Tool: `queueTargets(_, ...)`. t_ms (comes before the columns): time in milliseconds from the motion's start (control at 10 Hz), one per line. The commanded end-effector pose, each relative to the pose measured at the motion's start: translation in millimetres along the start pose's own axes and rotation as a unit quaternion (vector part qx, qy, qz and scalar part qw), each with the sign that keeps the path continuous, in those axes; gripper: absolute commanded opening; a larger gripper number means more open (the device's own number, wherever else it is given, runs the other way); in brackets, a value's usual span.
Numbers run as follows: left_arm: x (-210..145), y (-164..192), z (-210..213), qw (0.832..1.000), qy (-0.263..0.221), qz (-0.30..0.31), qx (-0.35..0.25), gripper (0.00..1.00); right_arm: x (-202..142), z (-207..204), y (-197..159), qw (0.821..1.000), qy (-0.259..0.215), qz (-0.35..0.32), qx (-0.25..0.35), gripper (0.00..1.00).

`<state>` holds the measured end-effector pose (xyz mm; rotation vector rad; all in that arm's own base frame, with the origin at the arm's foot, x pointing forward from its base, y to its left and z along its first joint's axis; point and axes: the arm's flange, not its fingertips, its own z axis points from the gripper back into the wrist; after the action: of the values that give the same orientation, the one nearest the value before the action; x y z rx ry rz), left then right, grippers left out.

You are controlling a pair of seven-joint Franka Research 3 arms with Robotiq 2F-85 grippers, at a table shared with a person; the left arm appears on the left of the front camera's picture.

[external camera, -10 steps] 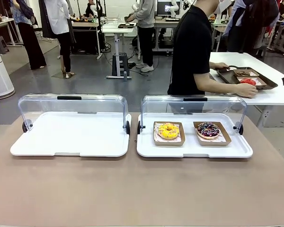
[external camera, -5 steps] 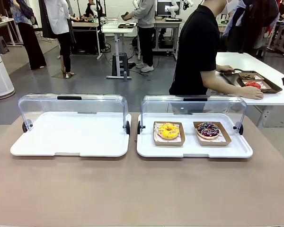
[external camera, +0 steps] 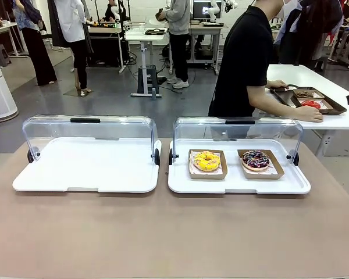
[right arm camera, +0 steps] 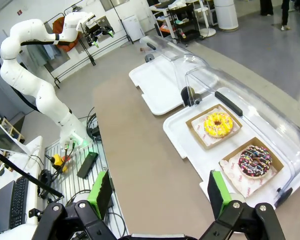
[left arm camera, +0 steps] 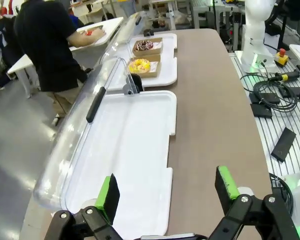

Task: Provide the desired donut to the person.
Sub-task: Place the picked Paper togo box onto the Handle tray extended by the person.

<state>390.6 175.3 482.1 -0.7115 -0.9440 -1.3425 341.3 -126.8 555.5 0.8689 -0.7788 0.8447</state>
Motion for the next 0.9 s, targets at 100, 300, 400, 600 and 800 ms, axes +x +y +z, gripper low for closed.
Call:
queueTargets(100, 4.8, 0.3, 4.2, 0.998, -0.036, -0.052, 0.003, 1.00, 1.6, -0.9, -1.3, 1.000, -0.011, 0.005, 0.005, 1.00)
queueTargets(300, 1.5, -3.0, 2.1, 0.998, -0.040, -0.046, 0.006, 1.00, 1.6, -0.9, -1.3, 1.000, -0.011, 0.005, 0.005, 1.00)
queueTargets(400, 6.2, -1.8, 1.3, 0.999, -0.025, -0.034, -0.001, 1.00, 1.6, -0.9, -1.3, 1.000, -0.011, 0.005, 0.005, 1.00)
queueTargets(600, 6.2, -1.8, 1.3, 0.999, -0.025, -0.034, -0.001, 1.00, 1.6, -0.9, -1.3, 1.000, -0.011, 0.005, 0.005, 1.00)
queueTargets(800, 6.2, -1.8, 1.3, 0.999, -0.025, -0.034, -0.001, 1.00, 1.6, -0.9, -1.3, 1.000, -0.011, 0.005, 0.005, 1.00)
